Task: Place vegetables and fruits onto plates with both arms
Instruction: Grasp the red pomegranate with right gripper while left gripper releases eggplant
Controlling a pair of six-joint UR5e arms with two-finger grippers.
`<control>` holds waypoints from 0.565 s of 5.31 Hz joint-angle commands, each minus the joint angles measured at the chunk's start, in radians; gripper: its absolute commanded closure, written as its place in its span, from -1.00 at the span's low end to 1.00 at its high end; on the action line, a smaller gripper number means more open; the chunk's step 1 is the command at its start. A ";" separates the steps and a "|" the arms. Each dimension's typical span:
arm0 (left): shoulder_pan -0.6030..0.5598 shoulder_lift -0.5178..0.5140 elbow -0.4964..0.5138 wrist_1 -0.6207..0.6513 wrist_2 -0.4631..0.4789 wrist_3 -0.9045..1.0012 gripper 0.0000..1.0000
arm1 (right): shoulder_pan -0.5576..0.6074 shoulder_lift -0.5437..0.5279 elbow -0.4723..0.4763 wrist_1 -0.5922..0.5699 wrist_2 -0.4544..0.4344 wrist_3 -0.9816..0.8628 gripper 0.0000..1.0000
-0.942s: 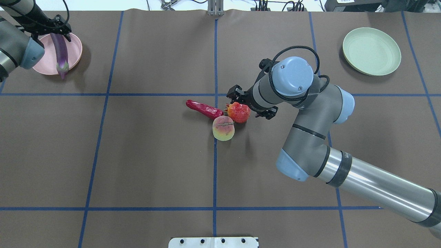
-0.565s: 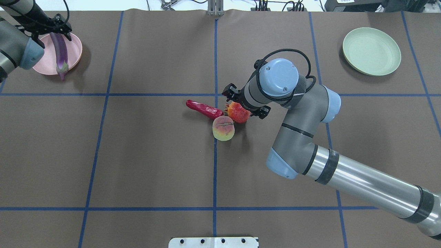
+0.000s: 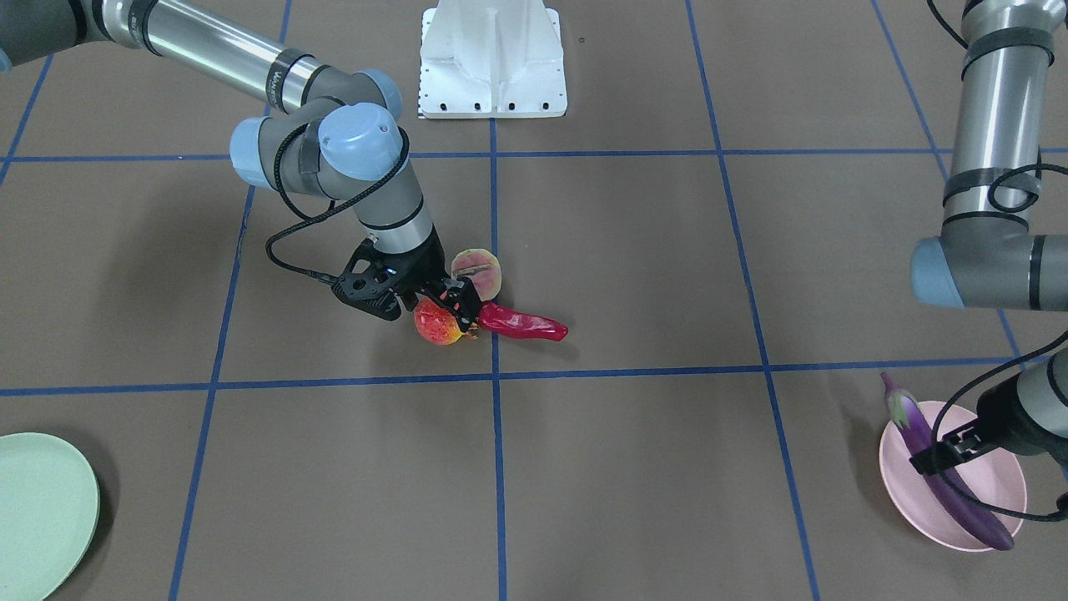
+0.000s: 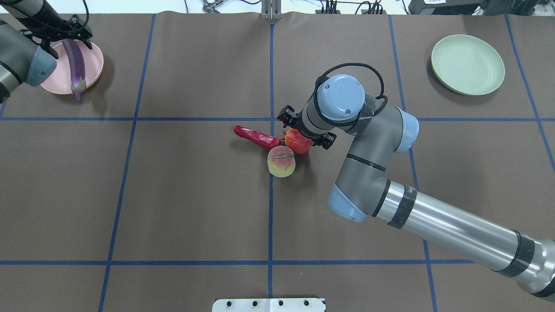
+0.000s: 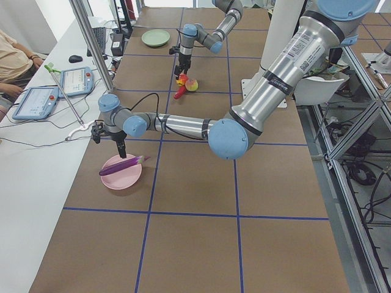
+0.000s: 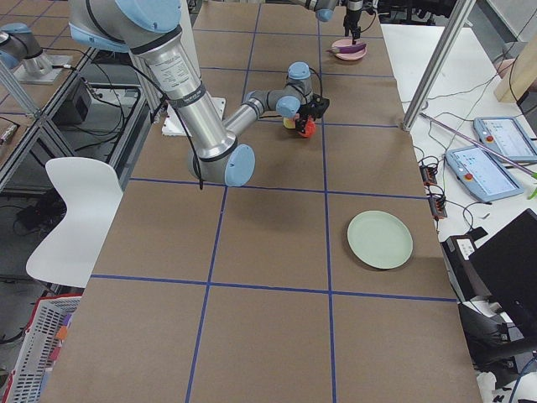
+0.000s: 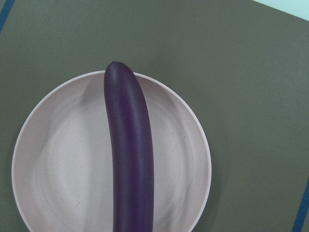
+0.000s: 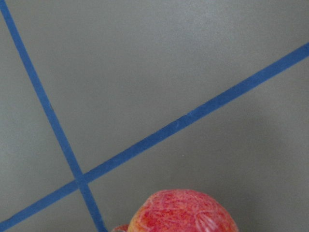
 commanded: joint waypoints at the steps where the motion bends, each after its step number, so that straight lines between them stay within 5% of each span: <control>1: 0.006 -0.001 -0.032 0.003 -0.001 -0.055 -1.00 | -0.001 -0.001 -0.004 0.000 0.000 0.001 -0.31; 2: 0.011 -0.001 -0.057 -0.001 -0.044 -0.091 -1.00 | -0.001 -0.002 -0.001 0.002 0.001 0.019 0.99; 3: 0.052 -0.003 -0.130 -0.003 -0.061 -0.218 -1.00 | 0.013 0.001 0.005 0.003 0.003 0.006 1.00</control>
